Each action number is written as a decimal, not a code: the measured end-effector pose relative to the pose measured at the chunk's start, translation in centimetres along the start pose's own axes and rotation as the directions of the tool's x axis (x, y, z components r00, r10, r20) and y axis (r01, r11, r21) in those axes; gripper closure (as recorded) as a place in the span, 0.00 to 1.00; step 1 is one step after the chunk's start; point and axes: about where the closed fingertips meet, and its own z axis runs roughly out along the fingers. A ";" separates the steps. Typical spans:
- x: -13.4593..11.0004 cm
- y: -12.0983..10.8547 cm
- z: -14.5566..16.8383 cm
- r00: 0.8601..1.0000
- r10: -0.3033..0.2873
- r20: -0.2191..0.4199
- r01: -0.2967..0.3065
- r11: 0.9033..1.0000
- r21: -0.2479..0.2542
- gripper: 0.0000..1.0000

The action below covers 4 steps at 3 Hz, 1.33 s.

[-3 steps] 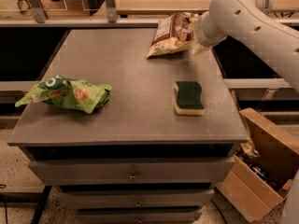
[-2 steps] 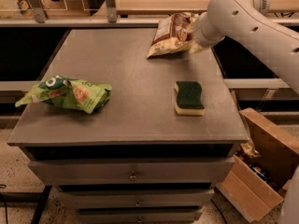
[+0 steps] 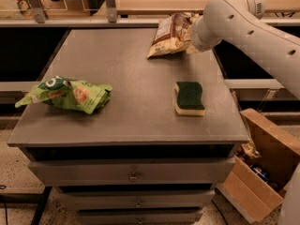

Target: Move brown chip bag near green rice chip bag

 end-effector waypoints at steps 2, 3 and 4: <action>-1.5 0.0 -0.1 1.000 -0.020 0.009 0.020 1.000 0.003 1.00; -3.0 -0.8 -2.2 0.999 -0.042 0.026 0.042 0.999 0.015 1.00; -5.6 -1.5 -7.0 0.995 -0.070 0.071 0.068 0.997 0.030 1.00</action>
Offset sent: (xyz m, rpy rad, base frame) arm -0.0070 0.0205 0.0085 -0.0160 -0.0154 0.0259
